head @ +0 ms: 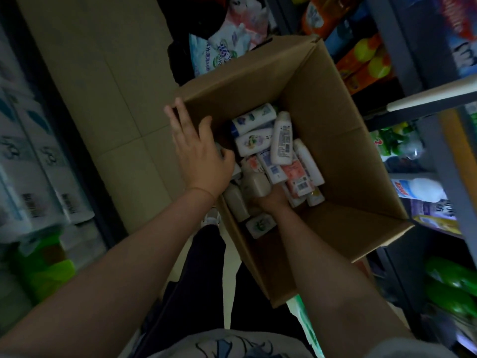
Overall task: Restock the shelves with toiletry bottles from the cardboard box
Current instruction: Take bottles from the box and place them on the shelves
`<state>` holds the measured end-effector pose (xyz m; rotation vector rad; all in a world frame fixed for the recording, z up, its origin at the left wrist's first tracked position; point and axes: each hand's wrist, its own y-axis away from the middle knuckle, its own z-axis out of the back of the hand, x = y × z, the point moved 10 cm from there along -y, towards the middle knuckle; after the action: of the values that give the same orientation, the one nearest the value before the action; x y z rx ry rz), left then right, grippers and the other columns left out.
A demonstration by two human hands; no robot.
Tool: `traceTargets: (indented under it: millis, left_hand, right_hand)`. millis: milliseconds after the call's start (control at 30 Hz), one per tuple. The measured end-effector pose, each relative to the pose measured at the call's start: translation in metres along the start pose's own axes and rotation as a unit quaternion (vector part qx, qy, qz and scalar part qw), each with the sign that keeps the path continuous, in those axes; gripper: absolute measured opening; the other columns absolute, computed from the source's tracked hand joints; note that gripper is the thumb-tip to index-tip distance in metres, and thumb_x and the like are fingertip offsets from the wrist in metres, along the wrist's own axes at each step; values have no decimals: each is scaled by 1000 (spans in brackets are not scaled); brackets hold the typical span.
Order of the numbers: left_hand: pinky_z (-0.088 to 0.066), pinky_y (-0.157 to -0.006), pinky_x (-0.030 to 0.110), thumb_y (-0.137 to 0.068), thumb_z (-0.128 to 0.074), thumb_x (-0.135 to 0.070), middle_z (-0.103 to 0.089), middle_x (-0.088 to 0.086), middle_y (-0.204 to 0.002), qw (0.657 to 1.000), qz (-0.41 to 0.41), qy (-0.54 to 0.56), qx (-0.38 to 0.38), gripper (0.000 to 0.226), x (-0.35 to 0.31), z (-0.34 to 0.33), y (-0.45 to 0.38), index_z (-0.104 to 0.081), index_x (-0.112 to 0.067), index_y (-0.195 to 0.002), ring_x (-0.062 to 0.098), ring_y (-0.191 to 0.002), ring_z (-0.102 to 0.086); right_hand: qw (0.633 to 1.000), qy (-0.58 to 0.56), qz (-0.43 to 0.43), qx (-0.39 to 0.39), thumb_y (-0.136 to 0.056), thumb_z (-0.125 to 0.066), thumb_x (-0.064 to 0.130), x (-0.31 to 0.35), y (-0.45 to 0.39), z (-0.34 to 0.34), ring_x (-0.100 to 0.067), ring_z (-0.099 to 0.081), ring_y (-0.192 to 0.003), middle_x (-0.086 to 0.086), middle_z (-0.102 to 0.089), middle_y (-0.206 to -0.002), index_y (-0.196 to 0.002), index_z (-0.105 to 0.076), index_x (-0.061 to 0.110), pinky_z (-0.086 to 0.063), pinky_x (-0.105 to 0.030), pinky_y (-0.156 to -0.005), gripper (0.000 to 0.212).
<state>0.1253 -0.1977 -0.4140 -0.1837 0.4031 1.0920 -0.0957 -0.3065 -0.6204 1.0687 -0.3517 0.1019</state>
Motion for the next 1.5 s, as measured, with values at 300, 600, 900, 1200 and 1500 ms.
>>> traceTargets:
  millis: [300,600,900,1200,1500]
  left_hand:
    - [-12,-120,52,-85,-57,-34,-4,18,-165,997,14,7,78,28,-1,18,2,-62,-9,-97,37,-152,1]
    - [-54,-80,31,-88,-64,-53,-68,-6,-107,797,62,554,235,37,-158,168,20,-61,-26,-113,9,-95,-66]
    - [-47,-98,50,-85,-61,-55,-59,13,-135,449,-70,775,439,65,-292,285,94,-59,-16,-137,32,-120,-57]
    - [-53,-98,47,-72,-71,-62,-64,13,-132,456,-178,731,475,73,-434,299,243,-66,-16,-129,31,-117,-63]
    - [-54,-93,36,-83,-47,-66,-74,-3,-114,606,-364,574,414,43,-576,325,408,-77,-42,-101,12,-110,-68]
  right_hand:
    - [896,-425,20,122,-78,-79,30,65,146,46,-25,-65,-114,-4,-68,-124,-134,-54,23,-53,-46,-95,62]
    - [844,-453,280,-61,-81,-75,36,186,342,202,-21,-70,-103,-6,-71,-115,-126,-57,15,-57,-40,-87,53]
    - [793,-359,450,-199,-99,-52,25,177,505,310,-17,-67,-99,1,-73,-99,-91,-74,25,-52,-36,-85,24]
    - [754,-307,522,-254,-86,-63,42,38,617,385,-2,-63,-107,15,-66,-114,-130,-50,33,-55,-26,-86,47]
    - [658,-385,544,-349,-81,-75,34,-127,710,486,-5,-66,-105,3,-69,-116,-129,-53,22,-54,-20,-83,54]
